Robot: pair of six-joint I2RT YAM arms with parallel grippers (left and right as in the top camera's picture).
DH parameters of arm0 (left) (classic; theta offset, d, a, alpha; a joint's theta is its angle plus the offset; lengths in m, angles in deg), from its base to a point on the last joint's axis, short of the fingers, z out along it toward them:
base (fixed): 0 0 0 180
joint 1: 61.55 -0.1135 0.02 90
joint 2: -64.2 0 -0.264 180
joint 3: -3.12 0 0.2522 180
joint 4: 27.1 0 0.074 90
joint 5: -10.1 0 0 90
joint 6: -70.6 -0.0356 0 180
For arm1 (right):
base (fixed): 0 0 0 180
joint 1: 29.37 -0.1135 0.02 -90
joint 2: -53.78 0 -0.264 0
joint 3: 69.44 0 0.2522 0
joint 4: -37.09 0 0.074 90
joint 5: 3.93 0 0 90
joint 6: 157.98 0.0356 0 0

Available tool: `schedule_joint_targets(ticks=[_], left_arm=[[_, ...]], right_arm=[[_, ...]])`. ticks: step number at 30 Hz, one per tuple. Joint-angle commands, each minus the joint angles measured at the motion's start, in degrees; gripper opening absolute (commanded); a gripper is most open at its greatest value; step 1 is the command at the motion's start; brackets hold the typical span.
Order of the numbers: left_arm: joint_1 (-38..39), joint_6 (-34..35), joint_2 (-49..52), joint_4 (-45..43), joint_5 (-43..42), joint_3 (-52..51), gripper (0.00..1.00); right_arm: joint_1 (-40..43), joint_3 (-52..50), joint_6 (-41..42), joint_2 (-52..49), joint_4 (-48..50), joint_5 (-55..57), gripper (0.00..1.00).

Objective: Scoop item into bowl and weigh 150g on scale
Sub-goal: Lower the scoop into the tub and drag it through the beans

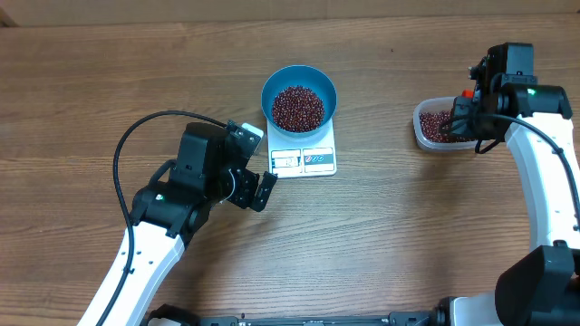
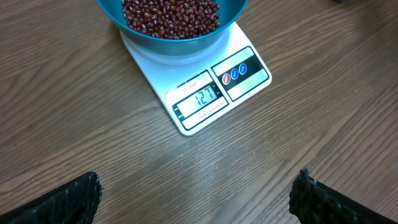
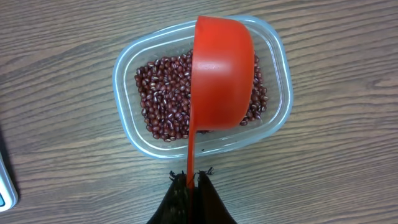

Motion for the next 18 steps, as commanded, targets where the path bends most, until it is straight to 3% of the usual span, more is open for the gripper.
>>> schedule_joint_targets(ticks=[1, 18], left_arm=[[-0.24, -1.31, -0.02, -0.17, 0.2, -0.35, 1.0], [-0.24, -1.29, -0.02, -0.17, 0.2, -0.35, 1.0]], right_arm=[[-0.04, 1.2, 0.39, -0.17, -0.07, 0.52, 0.04], [-0.04, 1.2, -0.07, -0.17, -0.28, 0.52, 0.04]])
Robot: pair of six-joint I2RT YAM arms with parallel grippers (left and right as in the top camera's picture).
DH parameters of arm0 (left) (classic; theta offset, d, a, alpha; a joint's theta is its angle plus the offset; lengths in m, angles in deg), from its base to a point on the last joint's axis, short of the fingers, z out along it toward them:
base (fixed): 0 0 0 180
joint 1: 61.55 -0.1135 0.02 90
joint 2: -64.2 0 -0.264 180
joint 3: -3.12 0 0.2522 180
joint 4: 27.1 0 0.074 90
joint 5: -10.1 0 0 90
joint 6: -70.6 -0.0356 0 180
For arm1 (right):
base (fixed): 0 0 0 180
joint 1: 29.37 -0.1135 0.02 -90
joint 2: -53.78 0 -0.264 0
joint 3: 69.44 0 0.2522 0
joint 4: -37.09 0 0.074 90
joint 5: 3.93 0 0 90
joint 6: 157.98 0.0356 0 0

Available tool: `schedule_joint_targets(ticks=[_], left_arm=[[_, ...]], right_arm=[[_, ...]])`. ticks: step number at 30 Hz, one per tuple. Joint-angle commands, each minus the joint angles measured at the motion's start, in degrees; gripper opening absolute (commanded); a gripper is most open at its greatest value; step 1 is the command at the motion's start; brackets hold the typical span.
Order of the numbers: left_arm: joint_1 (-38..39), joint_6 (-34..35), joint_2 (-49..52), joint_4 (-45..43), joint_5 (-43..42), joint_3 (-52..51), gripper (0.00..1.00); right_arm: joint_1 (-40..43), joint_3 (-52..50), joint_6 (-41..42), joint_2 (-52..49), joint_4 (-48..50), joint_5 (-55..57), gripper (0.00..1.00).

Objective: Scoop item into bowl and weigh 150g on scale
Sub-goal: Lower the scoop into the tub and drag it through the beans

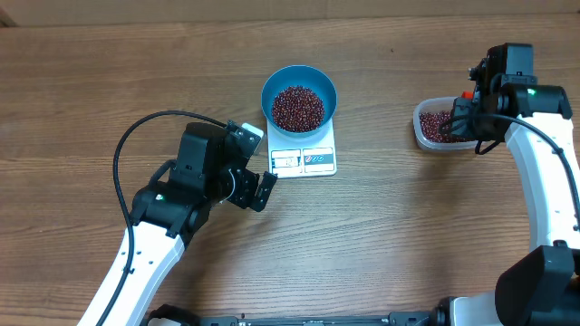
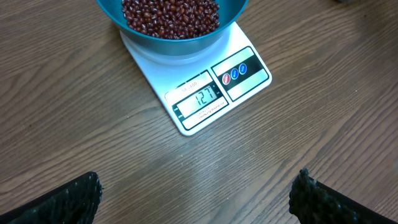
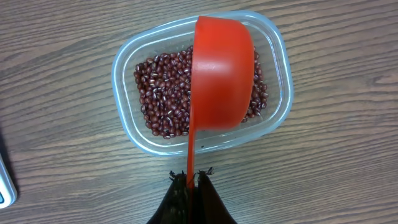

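A blue bowl [image 1: 299, 97] of red beans sits on the white scale [image 1: 304, 159], whose display [image 2: 200, 98] reads 127. My left gripper [image 2: 196, 193] hovers open over bare table just in front of the scale, nothing between its fingers. At the right, a clear plastic tub [image 3: 202, 87] holds more red beans [image 3: 163, 102]. My right gripper [image 3: 192, 178] is shut on the thin handle of a red scoop [image 3: 222, 73], whose cup is turned on its side above the tub, its outside facing the camera. The scoop's inside is hidden.
The wooden table [image 1: 408, 235] stretches around both arms. A black cable [image 1: 145, 131] loops from the left arm. The tub [image 1: 439, 125] lies about a third of the table's width right of the scale.
The tub and scoop sit very slightly higher in the right wrist view, a tiny shift of the right gripper. The left arm and the 127 reading are unchanged.
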Motion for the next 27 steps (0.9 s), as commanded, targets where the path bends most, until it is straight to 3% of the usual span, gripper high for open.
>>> schedule_joint_targets(ticks=[1, 17, 27], left_arm=[[-0.26, -1.29, -0.02, -0.2, 0.2, -0.35, 0.99], [-0.26, -1.29, -0.02, -0.2, 0.2, -0.35, 1.0], [-0.26, -1.29, -0.02, -0.2, 0.2, -0.35, 1.0]], right_arm=[[-0.04, 1.2, -0.02, -0.17, 0.13, 0.52, 0.04], [-0.04, 1.2, -3.34, -0.7, -0.24, 2.34, 0.04], [-0.04, 1.2, -4.57, -7.89, -1.09, 5.79, 0.04]])
